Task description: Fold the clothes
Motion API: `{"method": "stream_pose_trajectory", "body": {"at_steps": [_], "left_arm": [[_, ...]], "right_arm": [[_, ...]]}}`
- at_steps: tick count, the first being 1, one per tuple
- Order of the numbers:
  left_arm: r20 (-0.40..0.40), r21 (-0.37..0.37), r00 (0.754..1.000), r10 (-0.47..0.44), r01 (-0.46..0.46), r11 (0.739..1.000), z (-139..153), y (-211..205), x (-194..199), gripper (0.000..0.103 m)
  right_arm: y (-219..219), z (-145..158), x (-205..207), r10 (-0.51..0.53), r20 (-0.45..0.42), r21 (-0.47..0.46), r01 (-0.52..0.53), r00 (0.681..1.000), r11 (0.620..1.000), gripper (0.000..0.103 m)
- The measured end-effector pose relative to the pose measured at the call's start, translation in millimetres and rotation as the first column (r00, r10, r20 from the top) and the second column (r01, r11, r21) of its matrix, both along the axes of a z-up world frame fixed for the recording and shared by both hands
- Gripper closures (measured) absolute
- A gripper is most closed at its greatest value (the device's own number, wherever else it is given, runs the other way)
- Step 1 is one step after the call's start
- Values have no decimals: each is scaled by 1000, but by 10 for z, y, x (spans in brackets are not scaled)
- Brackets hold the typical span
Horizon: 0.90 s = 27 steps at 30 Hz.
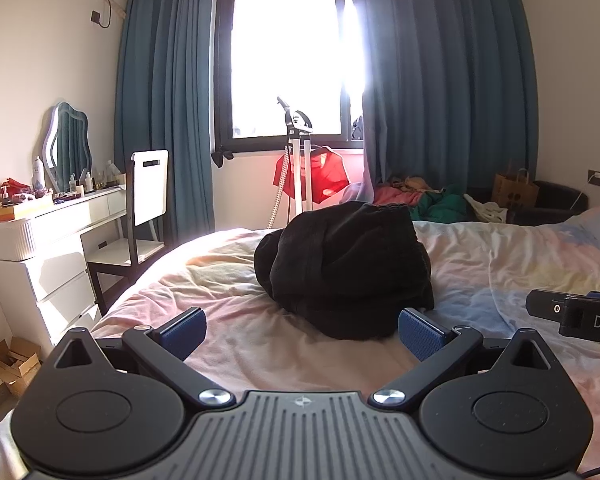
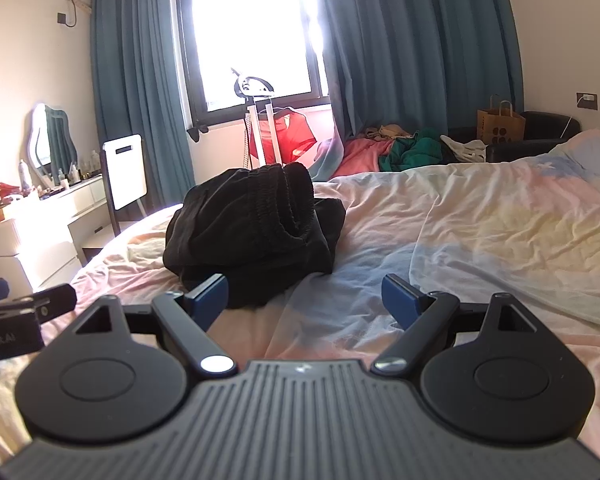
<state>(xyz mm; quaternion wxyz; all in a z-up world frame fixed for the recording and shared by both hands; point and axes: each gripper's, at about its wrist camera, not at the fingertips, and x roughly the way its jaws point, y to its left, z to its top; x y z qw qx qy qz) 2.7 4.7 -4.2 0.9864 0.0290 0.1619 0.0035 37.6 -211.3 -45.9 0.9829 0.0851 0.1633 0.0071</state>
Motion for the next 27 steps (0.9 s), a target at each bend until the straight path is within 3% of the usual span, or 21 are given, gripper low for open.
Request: {"method": "stream_pose_trajectory", "body": {"at_steps": [12, 22, 24, 25, 27], "left_arm": [[-29, -55, 999, -20, 18, 998, -90, 70, 80, 0], [-114, -63, 993, -19, 12, 998, -287, 45, 407, 0], [-123, -50, 992, -33, 27, 998, -272, -37, 566, 0], [-121, -37, 992, -40, 36, 999, -250, -115, 690, 0], [-116, -9, 992, -57, 56, 998, -202, -281, 949, 0]], "right_arm": [[-20, 27, -25, 5, 8, 18, -5, 1000, 1000, 17], [-213, 101, -71, -39, 41, 72, 36, 998, 997, 17], [-313, 109, -82, -58, 58, 107, 51, 997, 993, 13], [-366, 102, -89, -75, 70, 127, 66, 995, 990, 2], [-461, 81, -82, -96, 76, 150, 84, 992, 985, 0]]}}
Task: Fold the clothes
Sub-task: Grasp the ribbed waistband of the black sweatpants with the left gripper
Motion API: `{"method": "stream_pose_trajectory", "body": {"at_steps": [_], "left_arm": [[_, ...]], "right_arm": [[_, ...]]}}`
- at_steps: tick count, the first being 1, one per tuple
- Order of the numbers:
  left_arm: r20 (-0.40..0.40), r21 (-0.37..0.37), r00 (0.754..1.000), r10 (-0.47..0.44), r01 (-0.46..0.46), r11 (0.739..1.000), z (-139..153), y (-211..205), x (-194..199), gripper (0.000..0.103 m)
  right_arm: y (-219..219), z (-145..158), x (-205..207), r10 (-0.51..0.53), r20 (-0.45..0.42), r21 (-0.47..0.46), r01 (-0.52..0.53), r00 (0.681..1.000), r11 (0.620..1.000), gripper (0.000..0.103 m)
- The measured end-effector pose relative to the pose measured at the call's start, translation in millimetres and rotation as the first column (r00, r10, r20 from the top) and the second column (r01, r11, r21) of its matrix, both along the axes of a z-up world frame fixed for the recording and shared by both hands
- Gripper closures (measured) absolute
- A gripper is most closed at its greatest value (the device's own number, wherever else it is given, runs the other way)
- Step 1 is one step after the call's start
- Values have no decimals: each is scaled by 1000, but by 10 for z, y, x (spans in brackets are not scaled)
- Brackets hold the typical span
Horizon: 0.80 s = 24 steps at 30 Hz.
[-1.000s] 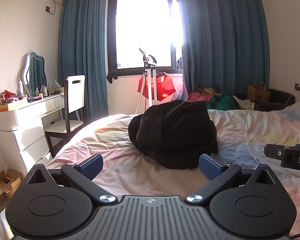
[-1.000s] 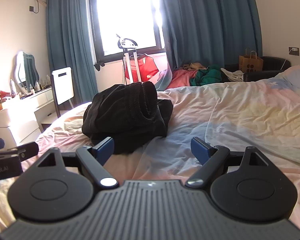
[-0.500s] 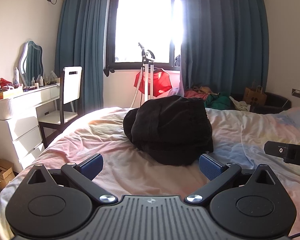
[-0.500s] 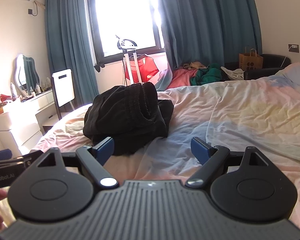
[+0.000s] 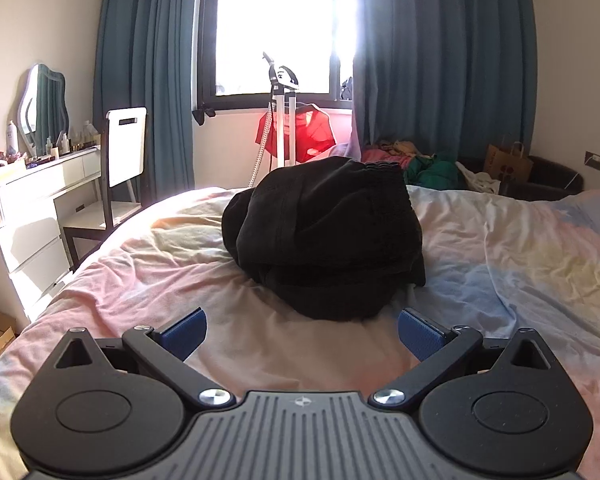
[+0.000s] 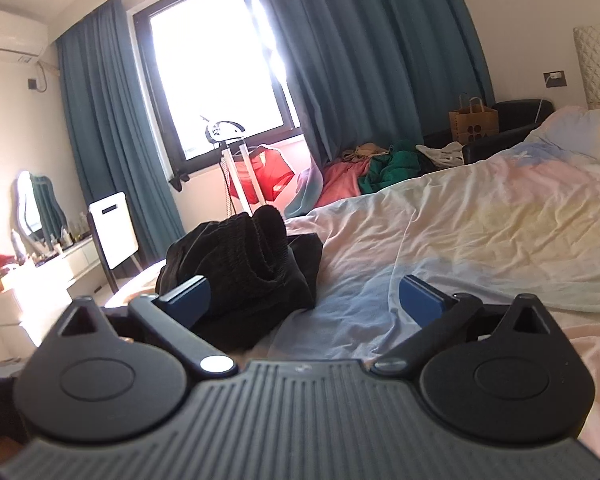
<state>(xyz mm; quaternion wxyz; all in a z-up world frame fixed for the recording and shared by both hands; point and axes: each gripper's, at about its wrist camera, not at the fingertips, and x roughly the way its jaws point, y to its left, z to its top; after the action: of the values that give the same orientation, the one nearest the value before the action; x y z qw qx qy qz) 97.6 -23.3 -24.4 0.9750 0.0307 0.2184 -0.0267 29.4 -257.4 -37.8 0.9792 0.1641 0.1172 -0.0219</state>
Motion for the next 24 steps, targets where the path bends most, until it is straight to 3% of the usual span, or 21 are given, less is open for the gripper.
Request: {"method": "stream_pose_trajectory", "body": {"at_steps": [5, 11, 16, 19, 22, 24], "left_arm": [[38, 100, 999, -39, 35, 994, 86, -519, 777, 0], [52, 242, 998, -23, 10, 970, 16, -1181, 1761, 1], [21, 316, 996, 92, -94, 944, -186, -1422, 2491, 10], [50, 296, 983, 177, -184, 937, -231, -1426, 2654, 14], [101, 272, 970, 222, -242, 931, -236, -1449, 2660, 35], [155, 254, 951, 267, -299, 920, -205, -1455, 2611, 57]], "right_arm": [[-185, -90, 85, -27, -20, 18, 27, 999, 999, 0], [-348, -283, 320, -64, -90, 53, 69, 994, 996, 0], [-483, -442, 530, -80, -126, 91, 92, 989, 992, 0], [-560, -556, 646, -75, -151, 129, 95, 986, 987, 0], [-595, -656, 737, -47, -165, 183, 77, 985, 980, 0], [-584, -703, 779, -55, -178, 185, 88, 983, 979, 0]]}}
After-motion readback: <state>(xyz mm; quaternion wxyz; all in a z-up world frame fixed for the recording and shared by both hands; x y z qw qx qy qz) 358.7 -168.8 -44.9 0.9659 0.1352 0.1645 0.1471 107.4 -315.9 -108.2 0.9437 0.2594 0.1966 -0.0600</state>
